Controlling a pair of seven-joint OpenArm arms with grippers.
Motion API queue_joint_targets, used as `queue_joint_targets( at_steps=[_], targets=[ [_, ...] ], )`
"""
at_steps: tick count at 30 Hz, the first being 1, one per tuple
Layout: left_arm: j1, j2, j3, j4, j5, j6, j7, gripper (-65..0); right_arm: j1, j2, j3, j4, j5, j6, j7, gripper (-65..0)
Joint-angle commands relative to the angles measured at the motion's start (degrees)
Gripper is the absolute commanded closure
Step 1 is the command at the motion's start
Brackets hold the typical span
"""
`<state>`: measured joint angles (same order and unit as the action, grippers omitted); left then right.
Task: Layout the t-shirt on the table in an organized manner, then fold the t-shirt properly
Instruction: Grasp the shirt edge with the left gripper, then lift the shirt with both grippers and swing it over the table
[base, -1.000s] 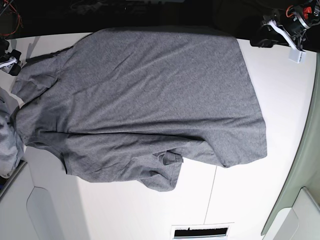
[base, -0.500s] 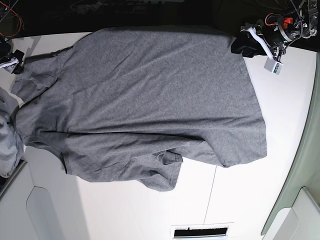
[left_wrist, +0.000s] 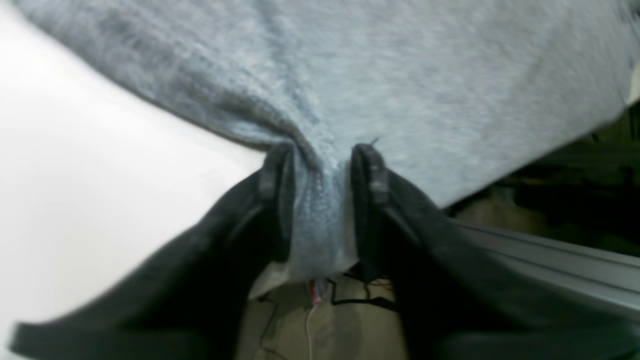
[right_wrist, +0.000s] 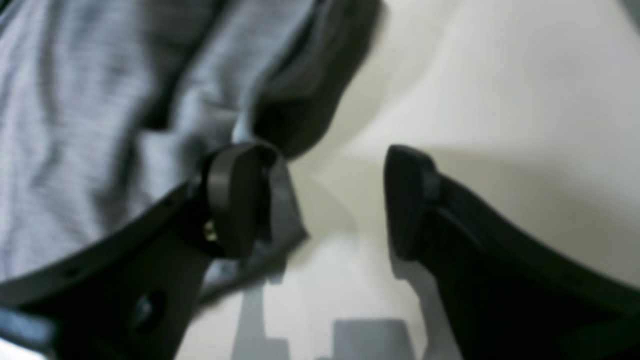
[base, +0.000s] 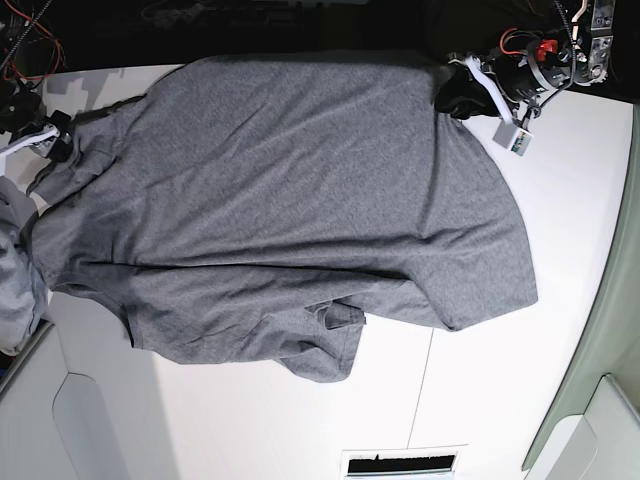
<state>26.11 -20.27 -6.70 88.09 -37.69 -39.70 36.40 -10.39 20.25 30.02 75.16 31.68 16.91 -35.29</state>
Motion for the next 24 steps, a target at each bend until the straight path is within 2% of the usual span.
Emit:
queue_joint_targets(
  at_steps=[1, 3, 5, 7, 9, 13, 18, 24],
  targets=[
    [-0.1, -0.7, -0.2, 0.4, 0.1, -0.3, 0.4, -10.3, 0.4, 0.5, -0.7, 0.6, 0.3, 0.5, -0.5, -39.0],
    [-0.4, -0.7, -0.2, 0.4, 0.1, -0.3, 0.4, 0.0, 0.5, 0.5, -2.1, 0.6, 0.2, 0.0, 0.4, -37.1],
    [-0.4, -0.7, -0.2, 0.4, 0.1, -0.3, -0.4, 0.0, 0.5, 0.5, -2.5, 0.6, 0.2, -0.4, 1.8, -29.3],
    [-0.4, -0.7, -0.2, 0.5, 0.1, -0.3, -1.8, 0.0, 0.8, 0.5, -2.4, 0.6, -0.8, -0.3, 3.2, -17.6],
    [-0.6, -0.9, -0.2, 0.5, -0.2, -0.3, -3.0, 0.0, 1.6, 0.5, -2.4, 0.6, -2.5, 0.1, 3.4, -1.0],
    [-0.4, -1.6, -0.4, 2.7, -3.0, -0.3, -2.8, 0.0, 1.6, 0.7, -1.7, 1.9, -2.5, 3.1, 2.3, 0.0],
    [0.1, -5.0, -0.5, 11.0, -3.7, -0.3, -0.1, 0.0, 0.9, 0.7, 1.7, 8.2, -1.8, 4.9, -2.9, 0.0],
    [3.7, -9.8, -1.3, 24.5, -6.6, -0.3, -0.1, 0.0, -2.5, 0.7, 8.5, 17.4, 4.8, 8.1, -6.1, 0.0]
  ],
)
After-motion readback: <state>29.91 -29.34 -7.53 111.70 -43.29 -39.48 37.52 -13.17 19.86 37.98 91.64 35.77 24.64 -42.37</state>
